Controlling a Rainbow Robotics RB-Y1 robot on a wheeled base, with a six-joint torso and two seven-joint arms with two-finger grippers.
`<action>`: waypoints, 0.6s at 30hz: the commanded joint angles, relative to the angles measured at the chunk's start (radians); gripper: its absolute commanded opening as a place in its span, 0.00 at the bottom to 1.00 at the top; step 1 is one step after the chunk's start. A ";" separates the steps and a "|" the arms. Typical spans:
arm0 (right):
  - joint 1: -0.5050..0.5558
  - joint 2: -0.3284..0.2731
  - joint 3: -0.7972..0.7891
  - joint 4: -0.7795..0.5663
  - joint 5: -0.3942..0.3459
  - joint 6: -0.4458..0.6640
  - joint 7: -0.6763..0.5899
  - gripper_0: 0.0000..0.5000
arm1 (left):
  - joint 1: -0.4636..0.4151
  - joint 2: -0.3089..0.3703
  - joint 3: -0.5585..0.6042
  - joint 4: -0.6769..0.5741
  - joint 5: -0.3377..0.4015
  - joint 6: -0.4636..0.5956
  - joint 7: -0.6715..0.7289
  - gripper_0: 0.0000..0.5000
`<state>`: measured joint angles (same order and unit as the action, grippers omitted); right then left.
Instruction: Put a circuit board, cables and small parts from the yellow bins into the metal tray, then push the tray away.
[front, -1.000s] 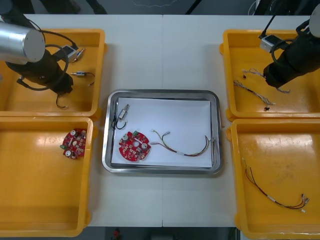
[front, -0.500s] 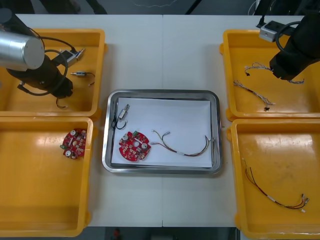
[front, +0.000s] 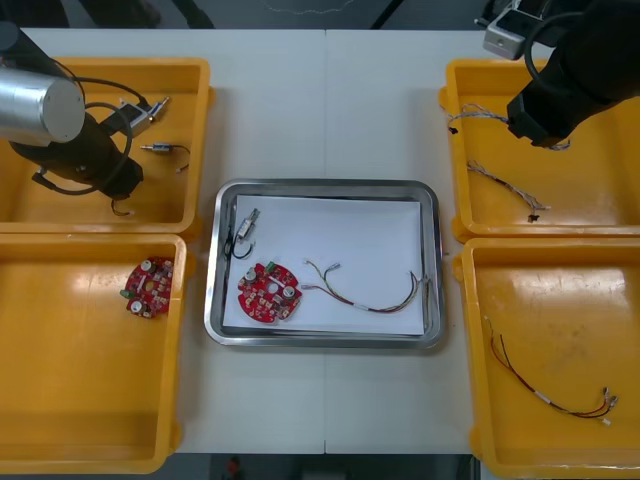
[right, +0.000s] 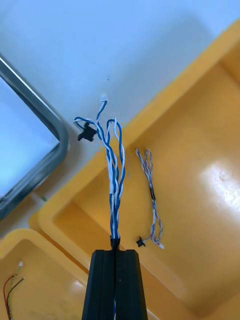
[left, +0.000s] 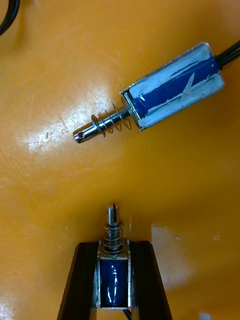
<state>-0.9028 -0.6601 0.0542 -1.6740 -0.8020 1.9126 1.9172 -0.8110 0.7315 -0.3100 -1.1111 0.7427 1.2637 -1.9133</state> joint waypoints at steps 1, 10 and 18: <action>-0.004 0.036 0.032 -0.090 -0.009 0.007 -0.052 0.00 | 0.015 0.049 0.002 -0.039 0.006 0.000 0.060 0.00; -0.004 0.103 0.110 -0.136 -0.008 0.007 -0.063 0.00 | 0.015 0.052 0.088 -0.138 -0.025 0.134 0.100 0.00; -0.002 0.157 0.210 -0.151 0.056 -0.047 -0.058 0.00 | 0.013 0.045 0.124 -0.285 -0.086 0.293 0.243 0.00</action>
<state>-0.9027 -0.5346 0.2139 -1.7850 -0.7659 1.8902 1.8677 -0.8020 0.7408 -0.2104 -1.3126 0.6870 1.5036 -1.8976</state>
